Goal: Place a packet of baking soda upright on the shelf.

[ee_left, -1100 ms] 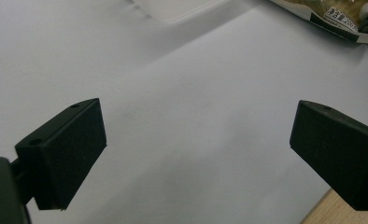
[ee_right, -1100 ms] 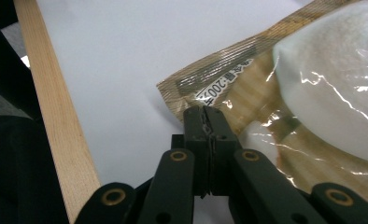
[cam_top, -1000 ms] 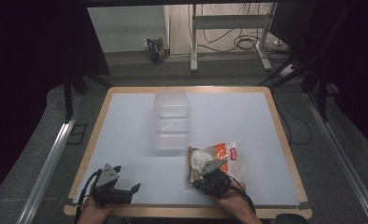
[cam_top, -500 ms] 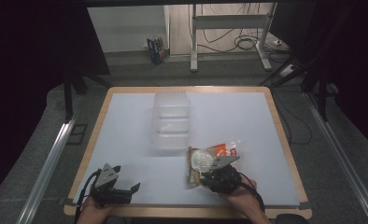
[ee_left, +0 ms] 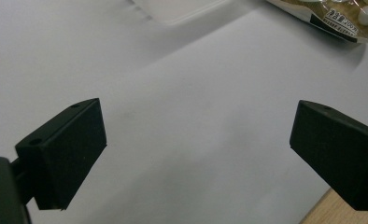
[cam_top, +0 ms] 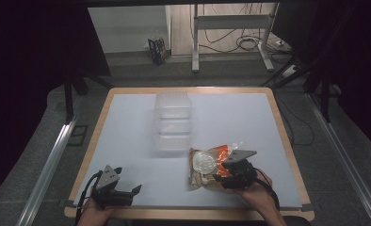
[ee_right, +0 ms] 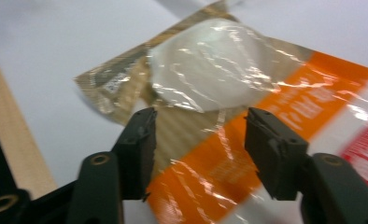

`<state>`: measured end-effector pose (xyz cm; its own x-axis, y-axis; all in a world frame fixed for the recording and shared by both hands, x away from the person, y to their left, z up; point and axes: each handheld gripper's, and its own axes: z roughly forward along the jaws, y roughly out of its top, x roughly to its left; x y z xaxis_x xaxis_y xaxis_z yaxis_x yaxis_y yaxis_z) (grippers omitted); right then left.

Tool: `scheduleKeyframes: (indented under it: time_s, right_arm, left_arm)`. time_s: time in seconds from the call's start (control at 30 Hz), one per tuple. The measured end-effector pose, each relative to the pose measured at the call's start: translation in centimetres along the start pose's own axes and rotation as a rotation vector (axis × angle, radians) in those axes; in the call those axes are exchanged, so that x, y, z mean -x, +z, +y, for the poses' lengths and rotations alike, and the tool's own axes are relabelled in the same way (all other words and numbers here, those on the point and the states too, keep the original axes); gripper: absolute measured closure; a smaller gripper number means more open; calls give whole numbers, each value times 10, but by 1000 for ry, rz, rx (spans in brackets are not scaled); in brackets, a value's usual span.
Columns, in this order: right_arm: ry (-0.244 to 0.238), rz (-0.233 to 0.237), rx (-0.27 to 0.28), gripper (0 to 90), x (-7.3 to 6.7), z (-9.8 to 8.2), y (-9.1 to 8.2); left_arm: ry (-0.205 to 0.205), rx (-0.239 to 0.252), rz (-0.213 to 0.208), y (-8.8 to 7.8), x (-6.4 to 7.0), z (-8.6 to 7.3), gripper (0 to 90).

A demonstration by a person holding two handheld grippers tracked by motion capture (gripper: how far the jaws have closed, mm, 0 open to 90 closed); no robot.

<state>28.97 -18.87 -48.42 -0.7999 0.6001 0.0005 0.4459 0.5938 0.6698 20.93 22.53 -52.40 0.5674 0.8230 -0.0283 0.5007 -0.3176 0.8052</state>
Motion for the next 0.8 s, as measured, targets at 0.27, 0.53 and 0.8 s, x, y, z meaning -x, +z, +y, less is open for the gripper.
scheduleKeyframes:
  time_s: [0.27,0.53,0.8]
  right_arm:
    - [68,-60,28,260,21,-9,-14]
    - [110,-120,68,181,40,-18,-28]
    - [162,-154,80,99,52,-27,-35]
  left_arm:
    - [-1,0,-1,0,0,0,39]
    - [0,0,0,0,0,0,39]
    - [0,-4,0,0,0,0,39]
